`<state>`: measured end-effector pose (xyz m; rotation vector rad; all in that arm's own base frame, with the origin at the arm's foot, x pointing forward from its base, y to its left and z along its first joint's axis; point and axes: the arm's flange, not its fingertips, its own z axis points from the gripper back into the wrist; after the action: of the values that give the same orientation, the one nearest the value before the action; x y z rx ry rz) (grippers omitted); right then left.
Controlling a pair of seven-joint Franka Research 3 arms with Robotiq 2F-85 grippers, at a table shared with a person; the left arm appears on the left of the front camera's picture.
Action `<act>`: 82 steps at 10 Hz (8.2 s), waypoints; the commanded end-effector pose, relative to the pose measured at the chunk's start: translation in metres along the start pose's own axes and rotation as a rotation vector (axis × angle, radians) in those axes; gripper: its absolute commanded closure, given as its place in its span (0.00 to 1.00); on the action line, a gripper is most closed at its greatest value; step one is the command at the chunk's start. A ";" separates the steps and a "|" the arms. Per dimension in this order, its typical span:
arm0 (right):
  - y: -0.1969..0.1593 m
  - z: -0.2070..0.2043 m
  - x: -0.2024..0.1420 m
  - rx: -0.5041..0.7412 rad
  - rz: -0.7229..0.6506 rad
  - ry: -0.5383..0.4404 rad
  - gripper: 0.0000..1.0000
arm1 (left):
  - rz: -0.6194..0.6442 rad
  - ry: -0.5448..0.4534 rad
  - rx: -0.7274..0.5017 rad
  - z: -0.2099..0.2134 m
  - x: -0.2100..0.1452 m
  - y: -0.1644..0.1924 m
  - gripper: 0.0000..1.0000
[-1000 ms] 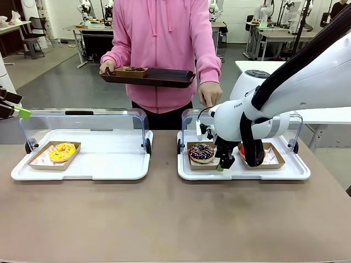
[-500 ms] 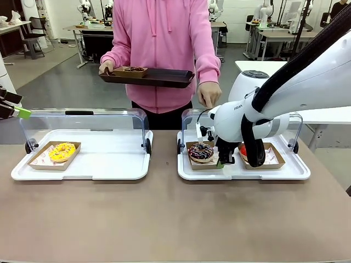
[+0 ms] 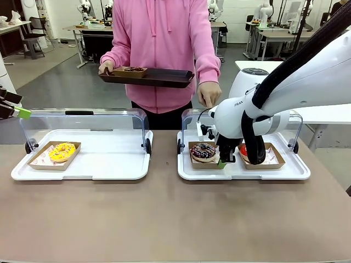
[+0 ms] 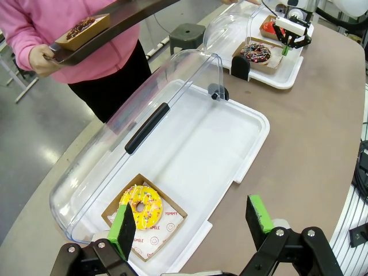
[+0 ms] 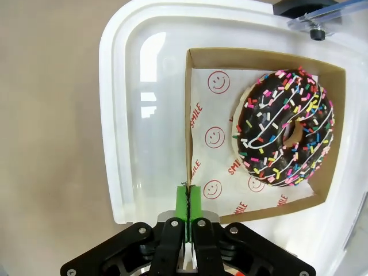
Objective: Provide the desired donut to the person.
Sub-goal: Pick up and lift the Paper togo box containing the Donut pointed at by the person, then place the picked Paper togo box onto the Handle tray extended by the person.
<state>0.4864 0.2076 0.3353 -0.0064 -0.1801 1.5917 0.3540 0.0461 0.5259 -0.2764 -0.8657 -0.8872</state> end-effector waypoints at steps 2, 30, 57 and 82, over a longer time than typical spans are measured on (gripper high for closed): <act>0.009 0.022 -0.007 -0.028 0.012 -0.029 1.00 | 0.007 -0.002 0.005 -0.001 0.000 0.000 0.00; 0.173 0.258 -0.066 -0.343 0.157 -0.178 1.00 | 0.007 -0.002 0.005 -0.001 0.000 0.000 0.00; -0.017 0.259 0.146 -0.407 0.111 -0.013 0.99 | 0.007 -0.002 0.005 -0.001 0.000 0.000 0.00; -0.055 0.195 0.125 -0.276 0.167 -0.023 0.00 | 0.007 -0.002 0.005 -0.001 0.000 0.000 0.00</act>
<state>0.5138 0.3094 0.5471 -0.2004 -0.3961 1.7266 0.3540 0.0464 0.5261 -0.2786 -0.8686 -0.8870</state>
